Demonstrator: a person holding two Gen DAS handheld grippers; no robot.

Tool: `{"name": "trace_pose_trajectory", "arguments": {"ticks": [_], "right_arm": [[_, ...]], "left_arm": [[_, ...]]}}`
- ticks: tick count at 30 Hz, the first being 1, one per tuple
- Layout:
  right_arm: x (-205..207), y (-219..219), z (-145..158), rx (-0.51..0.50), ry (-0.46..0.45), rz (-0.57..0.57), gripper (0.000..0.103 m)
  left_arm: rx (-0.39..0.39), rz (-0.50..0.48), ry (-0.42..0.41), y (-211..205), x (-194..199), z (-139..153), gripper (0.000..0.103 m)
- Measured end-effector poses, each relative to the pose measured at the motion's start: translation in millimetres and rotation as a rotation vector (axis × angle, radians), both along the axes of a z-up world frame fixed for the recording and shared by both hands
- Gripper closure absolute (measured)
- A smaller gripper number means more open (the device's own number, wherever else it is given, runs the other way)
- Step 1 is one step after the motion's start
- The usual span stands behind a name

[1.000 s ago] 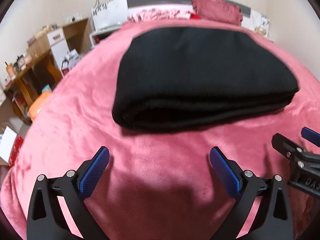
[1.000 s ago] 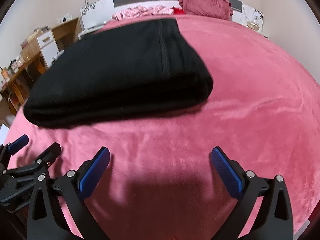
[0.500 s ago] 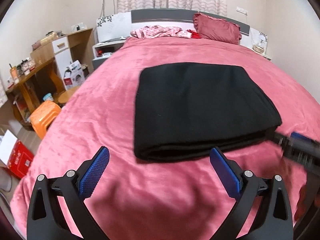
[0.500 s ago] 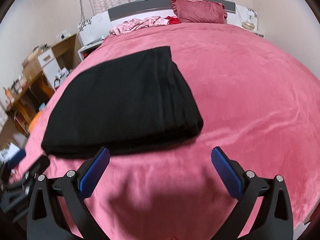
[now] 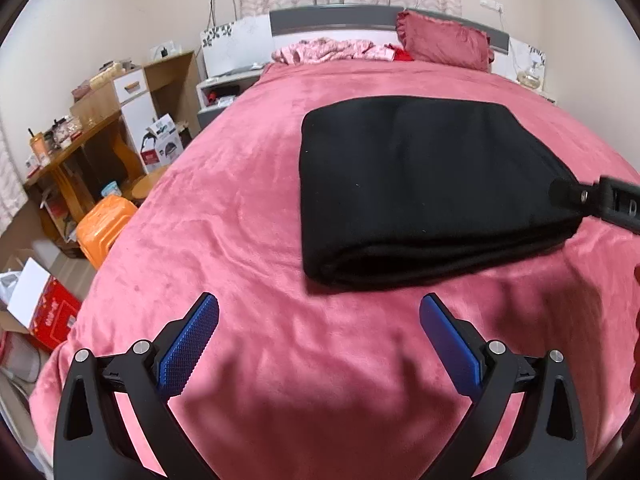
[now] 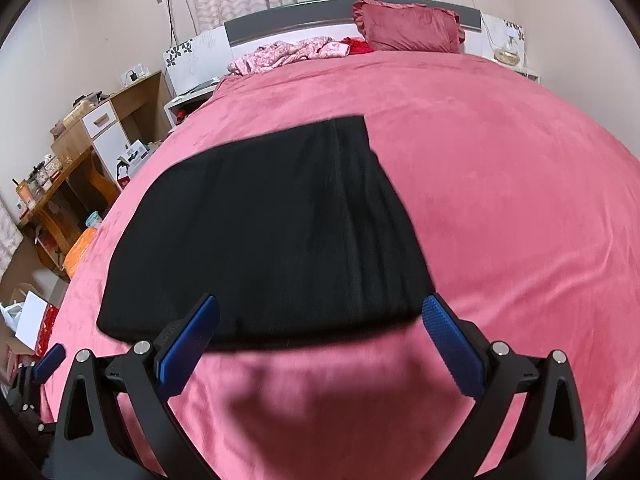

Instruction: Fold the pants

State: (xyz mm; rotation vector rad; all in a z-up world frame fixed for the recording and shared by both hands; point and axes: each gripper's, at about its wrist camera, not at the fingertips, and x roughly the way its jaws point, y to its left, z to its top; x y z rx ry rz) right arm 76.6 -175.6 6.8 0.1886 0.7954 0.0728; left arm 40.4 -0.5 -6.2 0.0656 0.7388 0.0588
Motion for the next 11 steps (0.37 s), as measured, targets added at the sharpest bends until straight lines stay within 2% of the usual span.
{"name": "trace_pose_trajectory", "arguments": {"ticks": [2,4,9,11], "right_arm": [[-4,1,-4,0.016,0.017,0.000,0.002],[-5,1,-6,0.024,0.032,-0.010,0.002],[-10,-1,-10,0.043,0.050,-0.016,0.002],[-12,0,-13,0.034,0.053,-0.009,0.002]], "left_arm": [[-0.009,0.000,-0.005,-1,-2,0,0.003],[-0.037,-0.005,0.030,-1,1,-1,0.003],[-0.115,0.015,0.174,5,13,-18,0.004],[-0.134,0.042,0.175,6,10,-27,0.003]]}}
